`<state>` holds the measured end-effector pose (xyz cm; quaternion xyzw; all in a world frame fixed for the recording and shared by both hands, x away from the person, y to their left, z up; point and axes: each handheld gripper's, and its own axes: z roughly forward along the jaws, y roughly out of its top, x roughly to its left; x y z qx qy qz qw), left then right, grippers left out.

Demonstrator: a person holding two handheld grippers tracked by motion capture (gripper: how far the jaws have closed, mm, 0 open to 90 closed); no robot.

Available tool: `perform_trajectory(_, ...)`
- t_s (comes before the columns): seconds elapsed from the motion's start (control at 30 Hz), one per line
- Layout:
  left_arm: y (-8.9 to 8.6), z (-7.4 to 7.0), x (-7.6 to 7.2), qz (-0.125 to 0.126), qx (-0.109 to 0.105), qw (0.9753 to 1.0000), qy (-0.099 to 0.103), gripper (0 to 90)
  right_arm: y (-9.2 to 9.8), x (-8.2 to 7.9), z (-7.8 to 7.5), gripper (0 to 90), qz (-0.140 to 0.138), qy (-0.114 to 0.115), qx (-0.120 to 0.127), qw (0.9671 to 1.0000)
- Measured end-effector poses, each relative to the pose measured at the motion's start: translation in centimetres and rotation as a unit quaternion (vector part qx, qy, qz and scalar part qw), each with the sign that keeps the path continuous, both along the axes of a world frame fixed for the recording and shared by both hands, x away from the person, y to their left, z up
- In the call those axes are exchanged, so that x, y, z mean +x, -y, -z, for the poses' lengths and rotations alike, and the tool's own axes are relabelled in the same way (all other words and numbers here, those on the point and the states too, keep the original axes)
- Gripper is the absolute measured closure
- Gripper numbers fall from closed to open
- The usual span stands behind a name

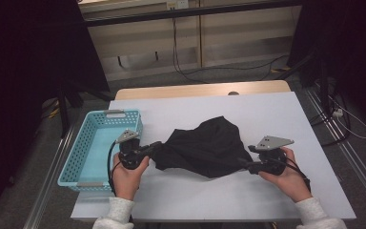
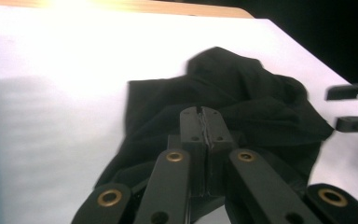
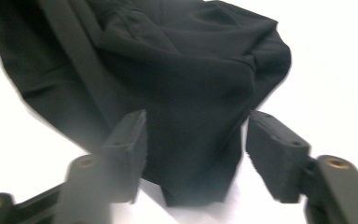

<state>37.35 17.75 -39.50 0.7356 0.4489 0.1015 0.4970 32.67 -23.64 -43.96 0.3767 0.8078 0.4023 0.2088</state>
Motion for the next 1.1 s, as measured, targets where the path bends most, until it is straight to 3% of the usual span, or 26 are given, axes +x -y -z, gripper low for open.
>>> perform_trajectory(0.17,-0.7,-0.3,-0.1,-0.015,-0.004,0.9998,0.01,89.1,0.0,-0.1,0.1,45.3,-0.008,-0.011,0.007,0.9999)
perform_trajectory(0.27,-1.0,-0.5,-0.1,-0.024,-0.003,0.9996,0.014,89.1,-0.3,-0.3,0.3,46.4,-0.032,-0.018,0.02,0.9991)
perform_trajectory(0.33,-1.1,-0.5,-0.1,-0.026,-0.003,0.9996,0.013,89.1,-0.7,-0.3,0.6,45.7,-0.043,-0.021,0.015,0.9987)
perform_trajectory(0.43,-1.0,-0.5,-0.2,-0.027,0.002,0.9995,0.015,89.1,-1.8,-0.4,1.4,45.5,-0.06,-0.029,-0.009,0.9977)
perform_trajectory(0.53,-1.0,-0.4,-0.2,-0.028,0.005,0.9994,0.016,89.1,-3.1,-0.5,2.2,46.2,-0.072,-0.035,-0.052,0.9954)
perform_trajectory(0.6,-1.1,-0.4,-0.2,-0.03,0.007,0.9994,0.018,89.0,-3.4,-0.5,2.4,48.4,-0.073,-0.033,-0.054,0.9953)
perform_trajectory(0.7,-1.1,-0.4,-0.3,-0.031,0.011,0.9993,0.019,89.1,-3.2,-0.3,2.5,55.3,-0.075,-0.036,-0.044,0.9955)
perform_trajectory(0.83,-0.9,-0.3,-0.3,-0.028,0.013,0.9993,0.02,89.1,-2.9,-0.1,2.5,81.3,-0.078,-0.015,-0.057,0.9952)
perform_trajectory(0.97,-0.9,-0.5,-0.3,-0.026,0.011,0.9994,0.018,89.2,-2.0,-0.1,1.6,84.8,-0.066,0.0,-0.048,0.9966)
perform_trajectory(1.1,-0.8,-0.8,-0.4,-0.019,0.005,0.9995,0.023,89.4,0.8,-0.2,-1.1,85.0,-0.044,0.017,-0.007,0.9989)
